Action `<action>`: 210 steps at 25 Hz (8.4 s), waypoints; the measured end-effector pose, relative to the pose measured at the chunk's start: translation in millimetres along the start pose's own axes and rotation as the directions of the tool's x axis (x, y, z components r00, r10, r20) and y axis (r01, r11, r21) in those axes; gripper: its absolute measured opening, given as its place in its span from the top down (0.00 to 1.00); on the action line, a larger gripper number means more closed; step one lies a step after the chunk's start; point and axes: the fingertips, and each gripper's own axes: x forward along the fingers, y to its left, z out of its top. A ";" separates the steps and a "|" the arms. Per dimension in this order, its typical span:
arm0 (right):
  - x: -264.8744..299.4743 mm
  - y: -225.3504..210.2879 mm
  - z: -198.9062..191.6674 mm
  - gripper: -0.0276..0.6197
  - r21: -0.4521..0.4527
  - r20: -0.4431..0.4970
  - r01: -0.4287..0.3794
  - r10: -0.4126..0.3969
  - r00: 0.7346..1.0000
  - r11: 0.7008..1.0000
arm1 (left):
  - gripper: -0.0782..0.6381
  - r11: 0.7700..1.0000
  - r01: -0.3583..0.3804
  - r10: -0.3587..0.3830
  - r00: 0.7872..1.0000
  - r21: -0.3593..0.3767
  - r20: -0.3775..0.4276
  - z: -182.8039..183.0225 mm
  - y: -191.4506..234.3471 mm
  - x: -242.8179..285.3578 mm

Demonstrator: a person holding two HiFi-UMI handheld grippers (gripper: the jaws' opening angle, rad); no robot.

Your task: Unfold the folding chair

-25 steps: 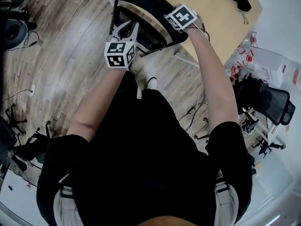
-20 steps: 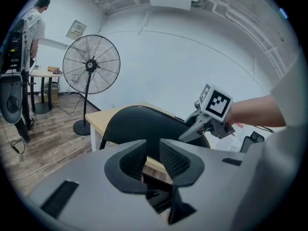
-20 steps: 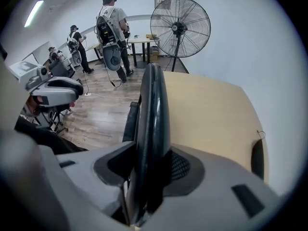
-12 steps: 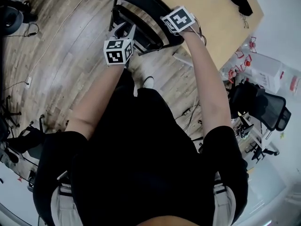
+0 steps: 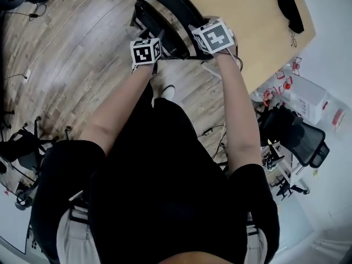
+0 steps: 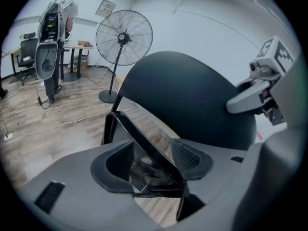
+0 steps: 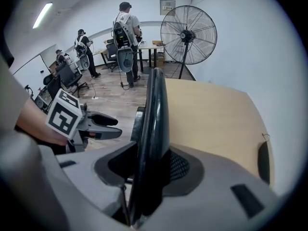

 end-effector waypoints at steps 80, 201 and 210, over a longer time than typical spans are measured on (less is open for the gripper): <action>4.8 64.2 2.8 0.80 0.035 0.125 -0.072 0.067 0.990 0.997 | 0.65 0.877 -0.062 0.054 0.998 -0.476 -0.031 -108.2 93.8 25.0; 181.3 177.7 -44.3 0.79 0.080 0.338 -0.400 0.353 0.872 0.913 | 0.54 0.548 0.435 -0.250 0.900 -0.715 0.356 -456.5 473.9 -46.3; 178.4 183.7 -44.0 0.79 0.082 0.349 -0.362 0.313 0.883 0.929 | 0.52 0.636 0.338 -0.193 0.940 -0.694 0.280 -465.6 486.8 -49.6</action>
